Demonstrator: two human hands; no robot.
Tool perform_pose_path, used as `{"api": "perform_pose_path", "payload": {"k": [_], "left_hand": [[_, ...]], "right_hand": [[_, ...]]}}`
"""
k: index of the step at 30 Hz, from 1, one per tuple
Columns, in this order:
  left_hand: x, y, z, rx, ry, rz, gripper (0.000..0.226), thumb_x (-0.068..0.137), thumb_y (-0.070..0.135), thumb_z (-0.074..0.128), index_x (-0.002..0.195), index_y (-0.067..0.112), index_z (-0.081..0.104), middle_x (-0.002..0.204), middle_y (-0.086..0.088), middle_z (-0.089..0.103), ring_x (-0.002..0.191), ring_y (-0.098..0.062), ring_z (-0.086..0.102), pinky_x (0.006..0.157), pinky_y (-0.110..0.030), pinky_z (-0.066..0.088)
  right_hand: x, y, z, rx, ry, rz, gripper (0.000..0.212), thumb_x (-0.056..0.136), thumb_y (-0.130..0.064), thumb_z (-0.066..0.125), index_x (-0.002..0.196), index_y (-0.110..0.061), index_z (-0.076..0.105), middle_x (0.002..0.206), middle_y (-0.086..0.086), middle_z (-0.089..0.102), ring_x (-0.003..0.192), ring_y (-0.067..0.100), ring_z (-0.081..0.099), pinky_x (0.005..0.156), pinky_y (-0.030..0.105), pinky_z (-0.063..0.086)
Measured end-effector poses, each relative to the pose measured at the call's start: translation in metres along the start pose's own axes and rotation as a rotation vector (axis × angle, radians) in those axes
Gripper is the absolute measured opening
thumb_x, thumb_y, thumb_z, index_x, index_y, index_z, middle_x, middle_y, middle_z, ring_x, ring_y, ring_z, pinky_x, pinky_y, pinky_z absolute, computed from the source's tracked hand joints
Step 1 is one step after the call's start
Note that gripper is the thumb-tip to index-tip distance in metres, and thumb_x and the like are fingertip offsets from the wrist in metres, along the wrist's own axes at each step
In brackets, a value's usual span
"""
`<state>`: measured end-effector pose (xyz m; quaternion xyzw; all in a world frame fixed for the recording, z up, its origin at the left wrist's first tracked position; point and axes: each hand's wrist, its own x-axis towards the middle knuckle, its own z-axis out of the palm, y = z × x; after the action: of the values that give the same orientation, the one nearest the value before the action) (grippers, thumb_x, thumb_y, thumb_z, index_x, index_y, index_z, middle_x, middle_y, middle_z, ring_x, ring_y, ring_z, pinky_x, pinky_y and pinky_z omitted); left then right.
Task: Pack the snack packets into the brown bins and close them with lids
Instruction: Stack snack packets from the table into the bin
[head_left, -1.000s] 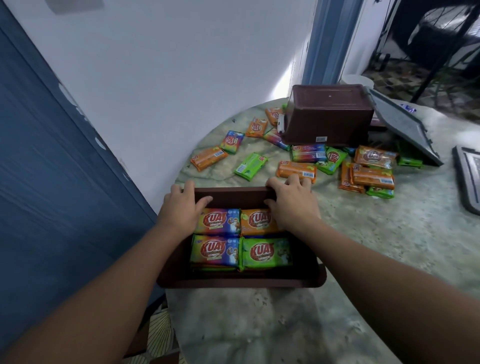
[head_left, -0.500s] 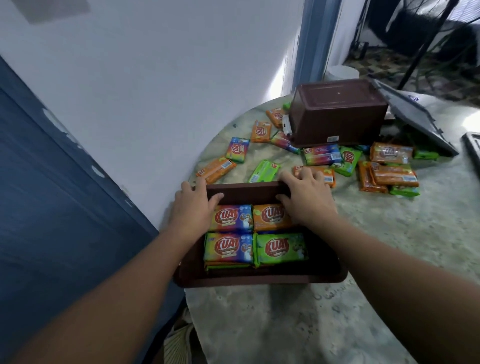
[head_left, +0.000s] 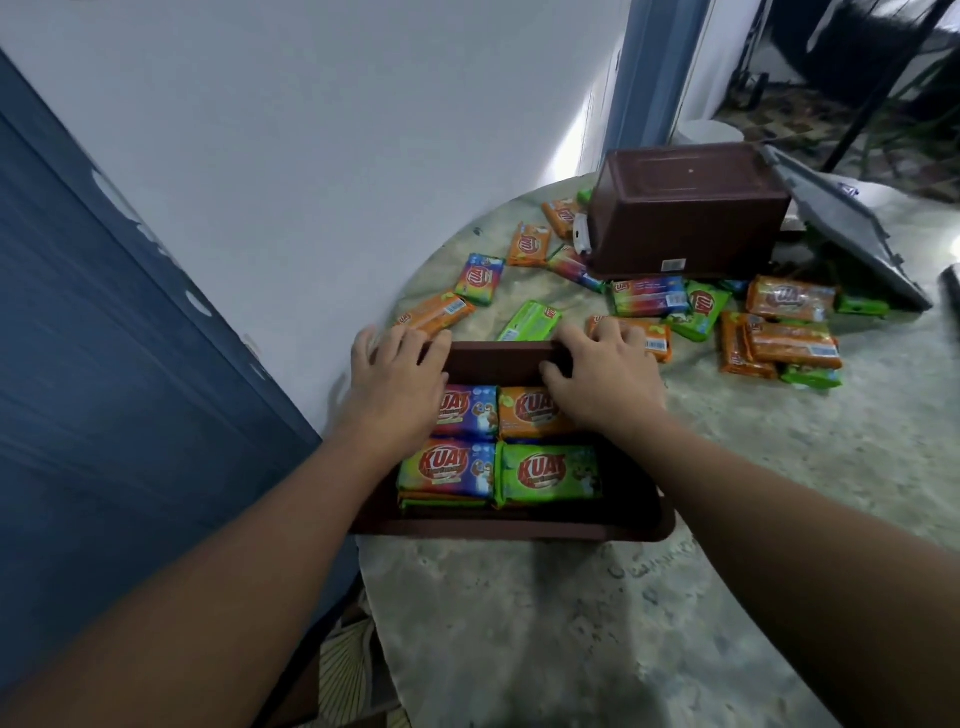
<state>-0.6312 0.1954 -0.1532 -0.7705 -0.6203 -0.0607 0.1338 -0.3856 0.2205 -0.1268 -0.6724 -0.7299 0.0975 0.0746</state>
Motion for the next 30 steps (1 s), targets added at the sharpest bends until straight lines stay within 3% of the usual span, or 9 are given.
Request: {"api": "perform_pose_path", "payload": {"k": [3, 5, 7, 11, 14, 17, 21, 26, 30], "left_hand": [[0.004, -0.003, -0.003, -0.139, -0.003, -0.053, 0.048, 0.101, 0.040, 0.038, 0.144, 0.023, 0.051, 0.131, 0.001, 0.059, 0.120, -0.023, 0.051, 0.106, -0.046, 0.034], [0.015, -0.003, -0.012, -0.188, 0.013, -0.060, 0.040, 0.100, 0.044, 0.035, 0.122, 0.025, 0.063, 0.114, 0.003, 0.066, 0.107, -0.023, 0.057, 0.096, -0.045, 0.039], [0.032, -0.003, -0.026, -0.253, -0.057, -0.081, 0.041, 0.102, 0.047, 0.029, 0.095, 0.026, 0.064, 0.091, 0.004, 0.065, 0.093, -0.026, 0.061, 0.086, -0.043, 0.042], [0.081, -0.014, -0.024, -0.420, -0.286, -0.174, 0.052, 0.104, 0.057, 0.032, 0.096, 0.024, 0.071, 0.086, 0.001, 0.067, 0.088, -0.026, 0.064, 0.071, -0.035, 0.048], [0.112, -0.027, -0.008, -0.446, -0.344, -0.207, 0.043, 0.103, 0.056, 0.041, 0.081, 0.025, 0.061, 0.076, 0.007, 0.058, 0.082, -0.022, 0.058, 0.061, -0.032, 0.036], [0.134, -0.037, 0.016, -0.383, -0.444, -0.208, 0.029, 0.102, 0.053, 0.048, 0.097, 0.026, 0.056, 0.098, -0.003, 0.063, 0.092, -0.025, 0.056, 0.069, -0.034, 0.038], [0.147, -0.046, 0.053, -0.286, -0.521, -0.218, 0.056, 0.093, 0.054, 0.061, 0.134, 0.018, 0.048, 0.134, -0.015, 0.055, 0.117, -0.036, 0.055, 0.094, -0.045, 0.049], [0.160, -0.052, 0.082, -0.208, -0.588, -0.277, 0.082, 0.087, 0.056, 0.070, 0.148, 0.016, 0.033, 0.143, -0.018, 0.047, 0.127, -0.039, 0.049, 0.099, -0.048, 0.044], [0.162, -0.055, 0.097, -0.223, -0.606, -0.297, 0.092, 0.088, 0.053, 0.071, 0.154, 0.012, 0.022, 0.148, -0.019, 0.043, 0.130, -0.038, 0.048, 0.102, -0.049, 0.043]], "right_hand": [[0.005, -0.003, -0.007, 0.058, -0.052, 0.024, 0.043, 0.097, -0.062, 0.035, 0.123, -0.035, 0.056, 0.136, 0.010, 0.051, 0.128, 0.039, 0.040, 0.102, 0.055, 0.038], [0.018, -0.004, -0.016, 0.086, -0.106, -0.006, 0.049, 0.100, -0.059, 0.028, 0.119, -0.031, 0.063, 0.131, 0.011, 0.059, 0.124, 0.037, 0.050, 0.102, 0.053, 0.041], [0.038, -0.006, -0.026, 0.142, -0.209, -0.037, 0.053, 0.104, -0.055, 0.025, 0.114, -0.023, 0.067, 0.127, 0.013, 0.065, 0.118, 0.036, 0.058, 0.100, 0.047, 0.045], [0.086, -0.017, -0.022, 0.118, -0.315, -0.087, 0.022, 0.103, -0.038, 0.048, 0.108, -0.024, 0.064, 0.127, 0.011, 0.065, 0.118, 0.032, 0.058, 0.094, 0.036, 0.046], [0.114, -0.022, -0.018, 0.125, -0.347, -0.069, 0.023, 0.100, -0.029, 0.059, 0.121, -0.021, 0.067, 0.130, 0.007, 0.064, 0.121, 0.027, 0.057, 0.086, 0.028, 0.039], [0.137, -0.021, -0.010, 0.048, -0.375, -0.087, 0.039, 0.096, -0.020, 0.066, 0.134, -0.024, 0.061, 0.136, 0.009, 0.060, 0.122, 0.029, 0.056, 0.086, 0.029, 0.042], [0.152, -0.023, 0.009, -0.143, -0.434, -0.143, 0.069, 0.090, -0.004, 0.057, 0.149, -0.039, 0.043, 0.140, 0.013, 0.050, 0.123, 0.034, 0.053, 0.084, 0.037, 0.048], [0.160, -0.023, 0.034, -0.349, -0.481, -0.203, 0.086, 0.091, 0.002, 0.052, 0.156, -0.049, 0.028, 0.155, 0.018, 0.019, 0.139, 0.041, 0.033, 0.108, 0.050, 0.044], [0.163, -0.024, 0.041, -0.401, -0.473, -0.208, 0.080, 0.093, -0.005, 0.059, 0.154, -0.048, 0.031, 0.153, 0.017, 0.016, 0.138, 0.041, 0.031, 0.105, 0.051, 0.046]]}}
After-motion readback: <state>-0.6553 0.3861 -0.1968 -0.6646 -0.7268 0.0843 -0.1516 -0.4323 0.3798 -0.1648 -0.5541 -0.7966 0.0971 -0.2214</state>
